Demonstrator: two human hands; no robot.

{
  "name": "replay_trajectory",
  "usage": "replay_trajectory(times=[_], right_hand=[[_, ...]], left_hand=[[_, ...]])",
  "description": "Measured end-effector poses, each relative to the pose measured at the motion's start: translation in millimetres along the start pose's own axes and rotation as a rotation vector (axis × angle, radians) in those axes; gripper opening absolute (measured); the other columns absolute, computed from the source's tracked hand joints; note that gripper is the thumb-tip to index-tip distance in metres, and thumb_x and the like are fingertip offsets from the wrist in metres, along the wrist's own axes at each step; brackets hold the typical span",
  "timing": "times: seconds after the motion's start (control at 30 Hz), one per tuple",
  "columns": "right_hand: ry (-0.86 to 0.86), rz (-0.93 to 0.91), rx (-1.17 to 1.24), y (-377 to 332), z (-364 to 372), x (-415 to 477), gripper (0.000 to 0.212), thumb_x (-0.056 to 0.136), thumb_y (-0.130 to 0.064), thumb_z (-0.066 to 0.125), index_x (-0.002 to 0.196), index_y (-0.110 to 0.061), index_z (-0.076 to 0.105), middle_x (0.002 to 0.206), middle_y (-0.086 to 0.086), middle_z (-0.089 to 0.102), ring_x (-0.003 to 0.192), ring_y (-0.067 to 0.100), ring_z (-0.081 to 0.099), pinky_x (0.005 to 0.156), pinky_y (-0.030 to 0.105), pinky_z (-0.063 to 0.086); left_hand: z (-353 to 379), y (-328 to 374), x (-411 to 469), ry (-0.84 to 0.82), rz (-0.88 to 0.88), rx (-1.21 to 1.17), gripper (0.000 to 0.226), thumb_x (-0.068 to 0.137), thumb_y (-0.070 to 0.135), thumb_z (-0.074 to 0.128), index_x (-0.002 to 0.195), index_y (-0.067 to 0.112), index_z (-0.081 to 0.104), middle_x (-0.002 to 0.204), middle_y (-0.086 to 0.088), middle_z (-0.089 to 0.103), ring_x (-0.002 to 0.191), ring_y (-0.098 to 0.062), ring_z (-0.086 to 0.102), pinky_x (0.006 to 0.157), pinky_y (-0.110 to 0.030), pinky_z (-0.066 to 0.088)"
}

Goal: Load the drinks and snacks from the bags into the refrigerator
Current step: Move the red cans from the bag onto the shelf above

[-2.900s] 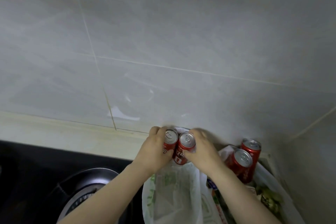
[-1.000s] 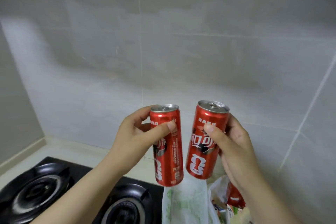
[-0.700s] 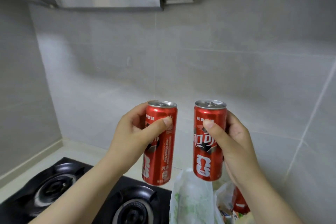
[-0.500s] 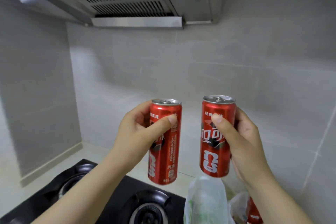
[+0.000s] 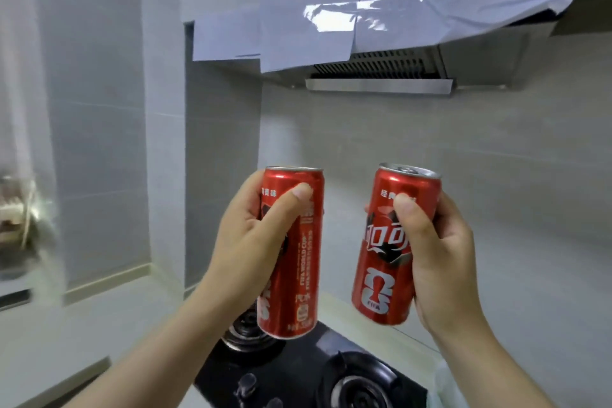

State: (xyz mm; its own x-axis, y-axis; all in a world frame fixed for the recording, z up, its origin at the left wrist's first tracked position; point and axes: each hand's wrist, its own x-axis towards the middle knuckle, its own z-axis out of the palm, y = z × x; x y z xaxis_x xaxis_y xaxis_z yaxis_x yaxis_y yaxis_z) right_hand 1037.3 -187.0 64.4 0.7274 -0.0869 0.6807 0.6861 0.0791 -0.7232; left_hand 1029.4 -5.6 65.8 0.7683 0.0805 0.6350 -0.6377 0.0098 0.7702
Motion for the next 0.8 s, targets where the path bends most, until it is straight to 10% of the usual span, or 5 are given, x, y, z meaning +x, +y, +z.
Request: replay_trajectory(times=[0.8], right_hand=[[-0.696,0.035,0.625,0,195,-36,0.041,0.073,-0.056,0.056,0.1,-0.027,0.06,0.088,0.001,0.069,0.079,0.021,0.07,0.067,0.031,0.058]], left_hand=[[-107,99,-111,0.714,0.082,0.563,0.031,0.073,0.047,0.065,0.093,0.024,0.06,0.08,-0.003,0.07,0.07,-0.019,0.069,0.058,-0.024,0.053]])
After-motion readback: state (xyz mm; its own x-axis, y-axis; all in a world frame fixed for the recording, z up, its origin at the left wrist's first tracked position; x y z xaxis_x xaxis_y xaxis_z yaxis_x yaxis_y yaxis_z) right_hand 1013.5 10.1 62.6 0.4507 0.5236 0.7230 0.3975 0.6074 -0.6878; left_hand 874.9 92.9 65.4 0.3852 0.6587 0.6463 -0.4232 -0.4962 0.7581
